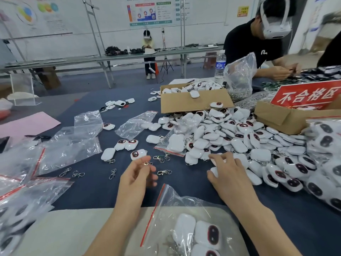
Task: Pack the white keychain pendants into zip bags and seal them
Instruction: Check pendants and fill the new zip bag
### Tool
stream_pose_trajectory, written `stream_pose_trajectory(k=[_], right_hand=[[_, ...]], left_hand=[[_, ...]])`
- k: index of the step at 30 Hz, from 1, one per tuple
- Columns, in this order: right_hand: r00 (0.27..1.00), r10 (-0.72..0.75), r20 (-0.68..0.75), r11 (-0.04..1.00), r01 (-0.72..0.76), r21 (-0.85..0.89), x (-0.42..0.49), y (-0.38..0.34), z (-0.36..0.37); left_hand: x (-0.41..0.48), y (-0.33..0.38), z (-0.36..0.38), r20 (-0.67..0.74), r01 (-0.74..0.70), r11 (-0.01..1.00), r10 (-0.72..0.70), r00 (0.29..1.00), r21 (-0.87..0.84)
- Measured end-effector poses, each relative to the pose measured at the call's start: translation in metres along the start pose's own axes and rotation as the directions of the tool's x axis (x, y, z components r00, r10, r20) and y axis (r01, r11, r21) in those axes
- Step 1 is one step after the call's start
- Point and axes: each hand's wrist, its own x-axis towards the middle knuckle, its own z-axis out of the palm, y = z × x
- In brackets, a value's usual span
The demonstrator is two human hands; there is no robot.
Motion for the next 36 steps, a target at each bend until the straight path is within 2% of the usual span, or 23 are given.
stream_pose_trajectory(k=[4,8,10,13,16,18,22,25,32,36], right_hand=[[0.999,-0.034,-0.019,0.992,0.036,0.120,0.000,0.000,-0.001],[0.999,0.019,-0.050,0.989,-0.012,0.147,0.004,0.009,0.001],[0.997,0.069,-0.045,0.948,-0.052,0.314,0.005,0.010,-0.001],[0.996,0.044,-0.076,0.712,0.022,0.702,0.003,0.003,-0.011],[0.994,-0.100,-0.047,0.458,0.088,0.885,-0.002,-0.013,-0.022],[0.984,-0.167,-0.058,0.383,0.119,0.916,-0.006,-0.027,-0.028],[0.975,-0.200,-0.095,0.375,0.165,0.912,-0.014,-0.052,-0.034],[0.976,-0.210,-0.057,0.358,0.131,0.924,-0.019,-0.062,-0.031],[0.995,-0.101,0.011,0.095,-0.001,0.995,-0.036,-0.068,-0.010],[0.990,-0.109,0.089,0.023,-0.087,0.996,-0.035,-0.065,-0.007]], left_hand=[[0.005,-0.008,-0.006,-0.059,0.006,0.995,-0.012,0.998,-0.099],[0.005,-0.012,-0.005,0.021,-0.010,1.000,0.011,1.000,-0.016],[0.004,-0.013,-0.004,0.045,-0.053,0.998,0.052,0.998,0.015],[-0.001,-0.010,-0.001,0.081,-0.169,0.984,0.164,0.983,0.056],[-0.014,-0.004,0.004,0.161,-0.280,0.955,0.263,0.951,0.100],[-0.023,0.002,0.008,0.228,-0.348,0.926,0.312,0.923,0.143],[-0.037,0.009,0.017,0.365,-0.427,0.892,0.351,0.863,0.152],[-0.041,0.010,0.018,0.320,-0.431,0.892,0.371,0.872,0.139],[-0.042,0.006,0.023,0.191,-0.243,0.968,0.251,0.949,-0.065],[-0.038,0.005,0.024,0.211,-0.128,0.984,0.152,0.965,-0.123]])
